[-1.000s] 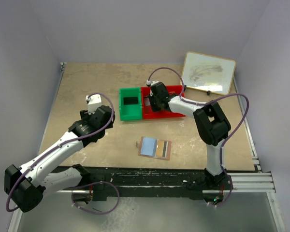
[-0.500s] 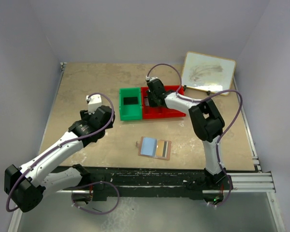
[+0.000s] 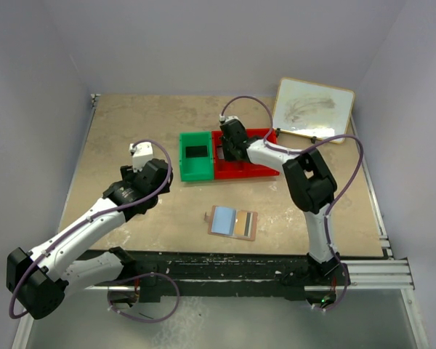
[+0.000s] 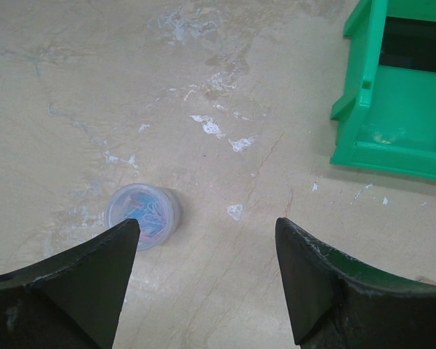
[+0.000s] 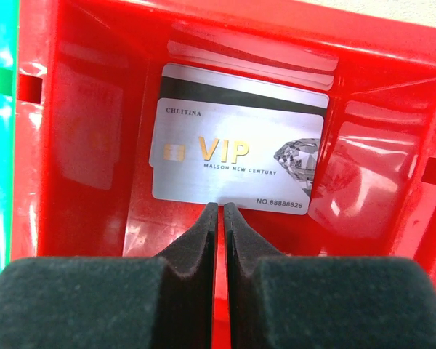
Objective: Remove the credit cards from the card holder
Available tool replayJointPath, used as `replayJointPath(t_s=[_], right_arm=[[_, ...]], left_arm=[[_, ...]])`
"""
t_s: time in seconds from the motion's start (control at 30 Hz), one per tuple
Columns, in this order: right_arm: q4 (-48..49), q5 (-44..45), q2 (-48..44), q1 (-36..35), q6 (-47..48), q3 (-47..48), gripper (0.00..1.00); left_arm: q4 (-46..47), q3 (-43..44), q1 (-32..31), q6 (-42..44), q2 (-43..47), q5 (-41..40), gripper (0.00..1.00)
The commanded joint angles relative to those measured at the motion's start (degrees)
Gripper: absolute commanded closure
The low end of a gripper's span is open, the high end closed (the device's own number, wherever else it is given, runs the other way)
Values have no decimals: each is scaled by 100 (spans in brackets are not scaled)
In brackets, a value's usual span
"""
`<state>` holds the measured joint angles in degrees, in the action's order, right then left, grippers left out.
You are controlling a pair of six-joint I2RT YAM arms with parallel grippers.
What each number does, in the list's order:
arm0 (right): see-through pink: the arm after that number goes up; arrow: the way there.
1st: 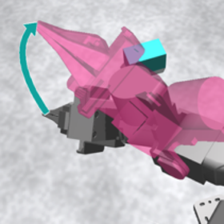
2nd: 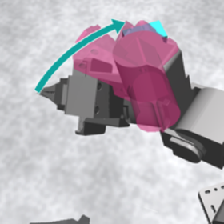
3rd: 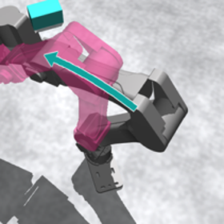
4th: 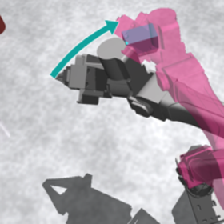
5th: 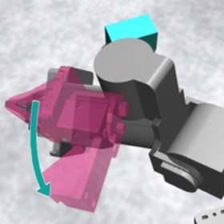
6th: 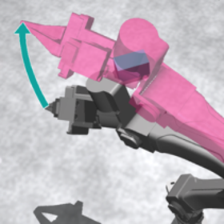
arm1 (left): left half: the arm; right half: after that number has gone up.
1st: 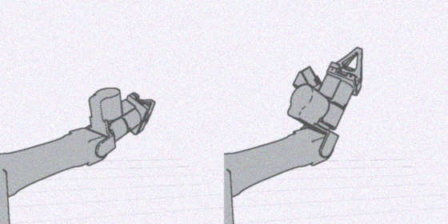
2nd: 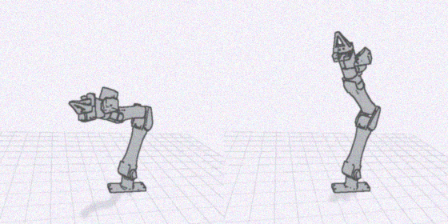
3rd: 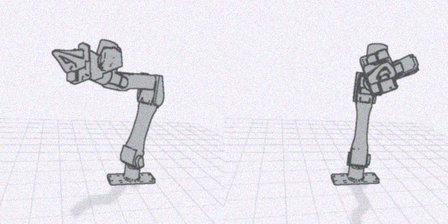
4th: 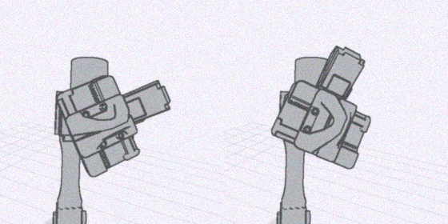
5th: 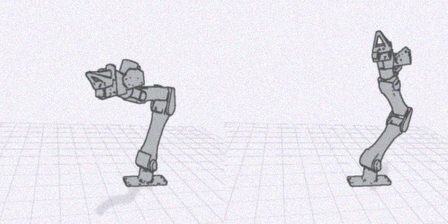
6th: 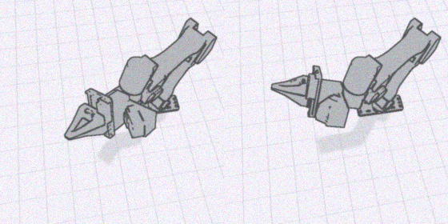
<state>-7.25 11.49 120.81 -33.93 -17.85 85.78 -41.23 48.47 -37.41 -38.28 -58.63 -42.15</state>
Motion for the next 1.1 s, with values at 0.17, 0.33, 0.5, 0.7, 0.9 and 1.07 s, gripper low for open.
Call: replayJointPath(t_s=[0.17, 0.33, 0.5, 0.7, 0.9, 1.07], right_arm=[[-95, 528, 217, -205, -79, 182, 90], [-130, 641, 308, -273, -107, 257, 90], [-167, 703, 444, -274, -155, 381, 90], [-282, 721, 592, -283, -276, 477, 89], [-299, 742, 519, -279, -289, 490, 89], [-377, 559, -71, -278, -268, 459, 87]], left_arm=[[107, 215, 32, 89, 18, -26, 27], [107, 210, 32, 93, 2, -13, 27], [112, 213, 33, 93, -8, -12, 27], [105, 224, 37, 94, 0, -20, 27], [98, 224, 32, 95, -15, -21, 27], [107, 222, 32, 106, -17, 34, 27]])
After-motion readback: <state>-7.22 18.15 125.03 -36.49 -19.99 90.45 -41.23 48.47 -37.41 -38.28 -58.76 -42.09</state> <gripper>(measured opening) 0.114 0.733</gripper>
